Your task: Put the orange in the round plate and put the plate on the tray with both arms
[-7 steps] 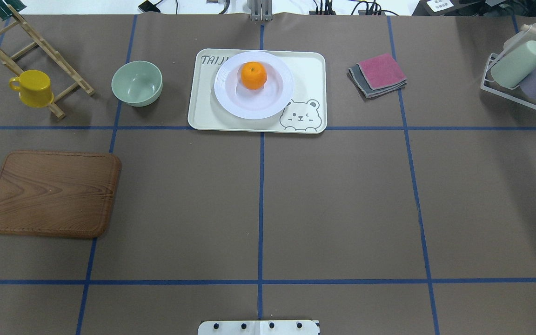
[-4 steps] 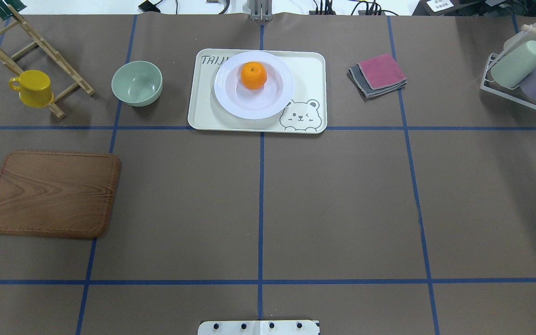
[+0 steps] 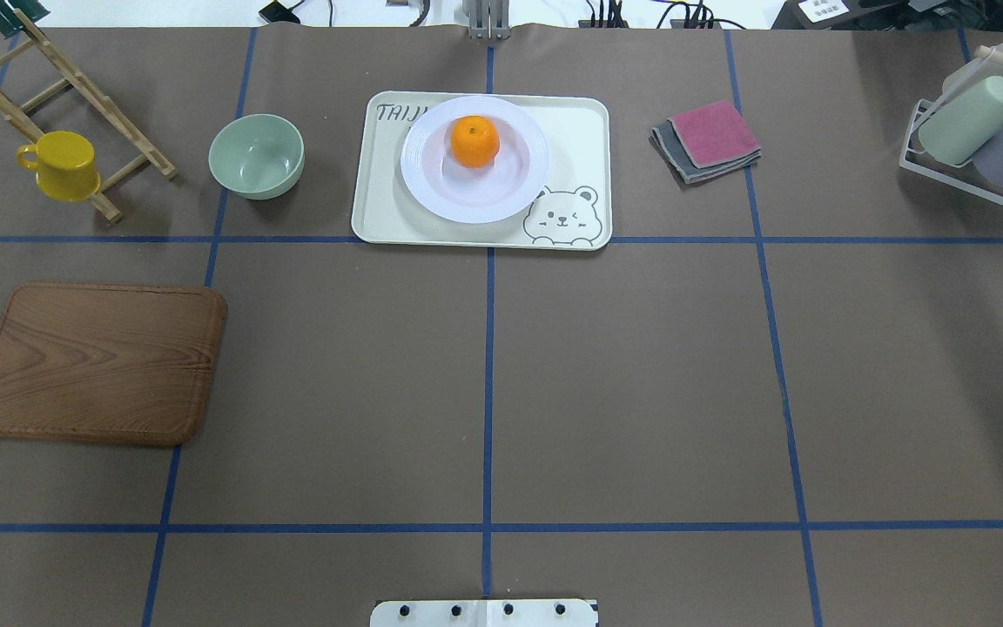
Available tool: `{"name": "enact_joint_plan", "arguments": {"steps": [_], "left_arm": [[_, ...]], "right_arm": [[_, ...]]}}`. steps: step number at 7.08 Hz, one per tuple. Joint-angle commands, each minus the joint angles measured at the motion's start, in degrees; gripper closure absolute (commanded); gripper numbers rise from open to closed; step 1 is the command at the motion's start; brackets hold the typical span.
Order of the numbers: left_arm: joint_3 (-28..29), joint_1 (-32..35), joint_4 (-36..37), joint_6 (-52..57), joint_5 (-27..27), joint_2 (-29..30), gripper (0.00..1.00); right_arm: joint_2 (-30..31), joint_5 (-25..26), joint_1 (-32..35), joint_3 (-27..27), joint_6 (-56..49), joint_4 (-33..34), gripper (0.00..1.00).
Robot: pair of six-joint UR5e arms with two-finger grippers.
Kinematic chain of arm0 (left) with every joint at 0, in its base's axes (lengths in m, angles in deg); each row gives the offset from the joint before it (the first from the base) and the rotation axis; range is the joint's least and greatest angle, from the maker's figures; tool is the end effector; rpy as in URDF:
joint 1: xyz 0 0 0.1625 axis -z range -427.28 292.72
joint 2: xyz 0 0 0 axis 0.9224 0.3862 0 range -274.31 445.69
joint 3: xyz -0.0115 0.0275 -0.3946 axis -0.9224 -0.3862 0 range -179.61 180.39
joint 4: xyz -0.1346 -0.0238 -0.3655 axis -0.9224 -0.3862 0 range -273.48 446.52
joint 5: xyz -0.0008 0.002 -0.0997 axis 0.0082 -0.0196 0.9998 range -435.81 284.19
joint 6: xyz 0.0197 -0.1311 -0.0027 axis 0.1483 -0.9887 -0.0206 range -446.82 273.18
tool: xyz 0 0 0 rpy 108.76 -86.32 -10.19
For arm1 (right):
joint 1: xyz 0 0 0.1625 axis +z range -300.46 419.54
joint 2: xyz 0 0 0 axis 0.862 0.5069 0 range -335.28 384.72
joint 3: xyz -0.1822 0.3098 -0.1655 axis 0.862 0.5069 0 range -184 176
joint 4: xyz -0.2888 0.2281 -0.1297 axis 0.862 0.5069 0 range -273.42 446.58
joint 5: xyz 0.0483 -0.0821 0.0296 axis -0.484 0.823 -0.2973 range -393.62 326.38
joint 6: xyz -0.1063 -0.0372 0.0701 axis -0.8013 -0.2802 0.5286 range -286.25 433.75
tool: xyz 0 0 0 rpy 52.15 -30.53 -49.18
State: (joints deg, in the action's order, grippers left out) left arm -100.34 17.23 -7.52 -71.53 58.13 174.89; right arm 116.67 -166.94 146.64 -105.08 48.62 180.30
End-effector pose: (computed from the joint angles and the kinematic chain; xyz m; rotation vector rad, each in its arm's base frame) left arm 0.0044 -0.4773 0.5635 0.2985 0.7465 0.4364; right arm 0.0191 -0.4586 0.5865 0.2364 -0.7322 -0.5008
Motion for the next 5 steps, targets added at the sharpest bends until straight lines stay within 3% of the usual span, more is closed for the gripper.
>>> {"name": "enact_joint_plan", "arguments": {"steps": [1, 5], "left_arm": [[0.2, 0.0, 0.0, 0.0, 0.0, 0.0, 0.01], [0.0, 0.0, 0.0, 0.0, 0.0, 0.1, 0.01]], "right_arm": [[0.1, -0.1, 0.0, -0.3, 0.1, -0.3, 0.01], [0.2, -0.4, 0.0, -0.2, 0.1, -0.3, 0.01]]}}
